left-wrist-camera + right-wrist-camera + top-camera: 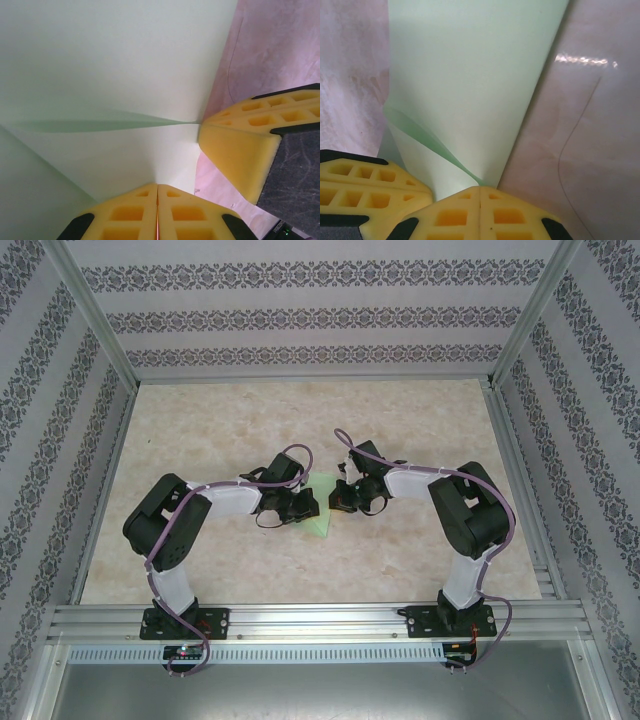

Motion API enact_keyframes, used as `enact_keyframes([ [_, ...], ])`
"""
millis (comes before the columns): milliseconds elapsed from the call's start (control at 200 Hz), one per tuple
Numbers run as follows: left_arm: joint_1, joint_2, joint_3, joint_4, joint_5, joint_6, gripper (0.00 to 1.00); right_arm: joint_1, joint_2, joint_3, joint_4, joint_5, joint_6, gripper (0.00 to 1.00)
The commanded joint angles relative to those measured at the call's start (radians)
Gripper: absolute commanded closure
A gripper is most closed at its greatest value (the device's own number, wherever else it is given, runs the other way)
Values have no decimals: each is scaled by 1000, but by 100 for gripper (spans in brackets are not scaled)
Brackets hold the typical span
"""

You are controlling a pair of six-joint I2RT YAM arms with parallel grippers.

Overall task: Fold a paper plane with a square sheet of paper (pick it up from the middle)
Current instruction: Fold the triangle a second time at the center of the table.

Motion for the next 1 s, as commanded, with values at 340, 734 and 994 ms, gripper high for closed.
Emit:
enact_keyframes([
  [340, -13, -69, -2, 63, 2, 20, 91, 7, 21, -5, 1, -24, -32, 95],
  [734, -14, -2, 11, 40, 10, 20, 91, 12, 26, 0, -9, -19, -34, 95],
  [994, -13, 16, 10, 16, -3, 23, 91, 12, 33, 10, -17, -18, -39, 95],
])
